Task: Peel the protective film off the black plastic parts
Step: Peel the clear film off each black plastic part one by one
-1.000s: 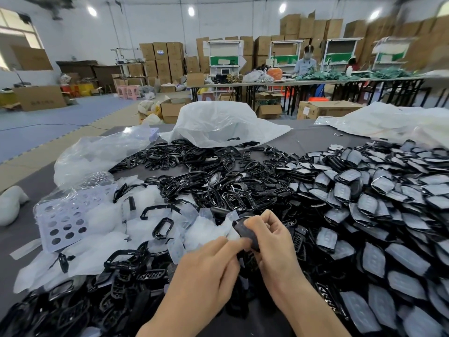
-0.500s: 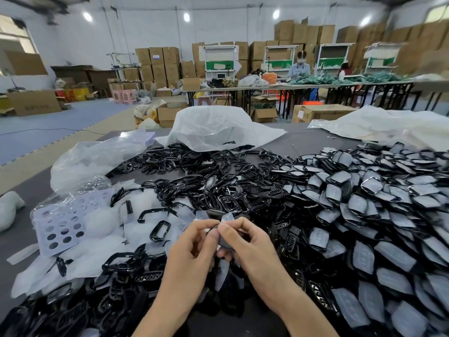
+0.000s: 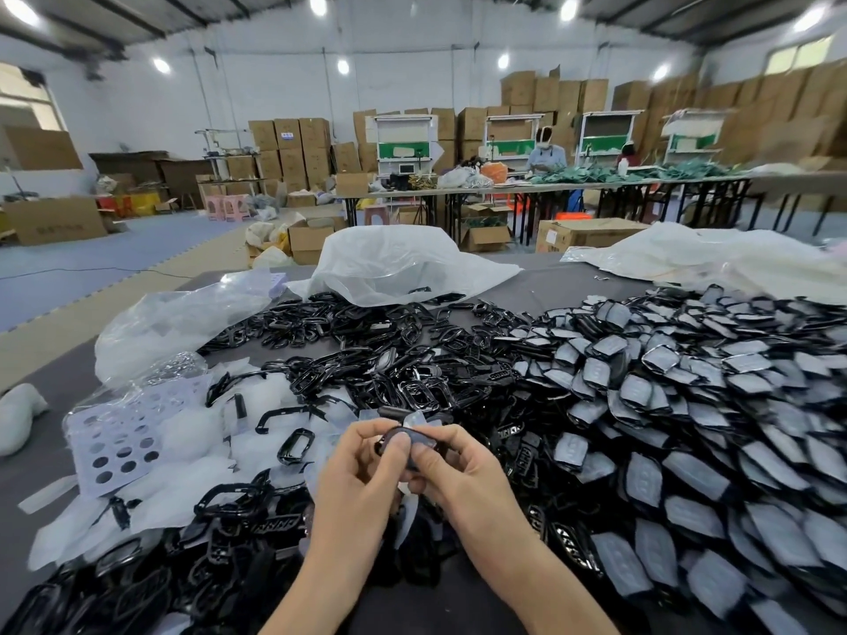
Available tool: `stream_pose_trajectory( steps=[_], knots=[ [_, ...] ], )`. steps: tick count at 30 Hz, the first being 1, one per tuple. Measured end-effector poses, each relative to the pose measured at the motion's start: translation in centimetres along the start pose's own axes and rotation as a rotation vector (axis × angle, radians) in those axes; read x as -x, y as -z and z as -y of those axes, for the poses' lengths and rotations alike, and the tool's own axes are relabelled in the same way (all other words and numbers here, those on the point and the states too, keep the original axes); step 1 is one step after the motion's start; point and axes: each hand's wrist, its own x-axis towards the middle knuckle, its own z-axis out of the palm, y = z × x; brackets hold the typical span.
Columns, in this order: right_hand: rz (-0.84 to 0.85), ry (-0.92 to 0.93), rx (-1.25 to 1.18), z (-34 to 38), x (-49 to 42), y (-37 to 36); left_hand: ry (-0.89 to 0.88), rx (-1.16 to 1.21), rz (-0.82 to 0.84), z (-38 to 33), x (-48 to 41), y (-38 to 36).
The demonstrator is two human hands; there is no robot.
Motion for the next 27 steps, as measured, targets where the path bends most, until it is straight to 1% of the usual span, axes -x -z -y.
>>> stream_pose_trajectory(
  steps=[7, 11, 14, 16, 17, 20, 22, 24, 25, 26, 27],
  knots=[
    [-0.037, 0.054, 0.278, 2.9, 2.4, 3.4, -0.014, -0.013, 0.122, -0.7, 0.9, -2.3],
    [-0.071, 0.026, 0.415, 4.9, 3.4, 6.3, -0.075, -0.152, 0.217, -1.3, 0.9, -5.1],
    [-0.081, 0.026, 0.467, 6.5, 3.1, 8.2, -0.126, -0.27, 0.244, -1.7, 0.2, -7.2],
    [-0.163, 0.079, 0.438, 8.3, 2.0, 9.9, -0.122, -0.266, 0.254, -2.2, -0.2, -8.2],
    [-0.244, 0.122, 0.392, 9.5, 1.3, 11.0, -0.117, -0.249, 0.256, -2.5, -0.2, -8.4],
    [-0.564, 0.244, 0.201, 13.4, -0.8, 14.7, -0.107, -0.232, 0.263, -2.7, 0.0, -8.0],
    [-0.721, 0.238, 0.092, 14.3, -1.5, 16.4, -0.118, -0.282, 0.263, -2.2, 0.5, -6.7],
    [-0.791, 0.202, 0.108, 13.6, -1.4, 16.6, -0.148, -0.359, 0.276, -1.5, 1.0, -4.9],
    [-0.794, 0.195, 0.149, 12.8, -1.2, 16.2, -0.193, -0.426, 0.286, -1.0, 1.2, -3.9],
    [-0.769, 0.204, 0.191, 11.9, -1.0, 15.5, -0.256, -0.526, 0.302, -0.4, 1.4, -3.0],
    [-0.727, 0.218, 0.226, 10.9, -0.8, 14.6, -0.33, -0.678, 0.33, 0.3, 1.6, -2.1]
  ],
)
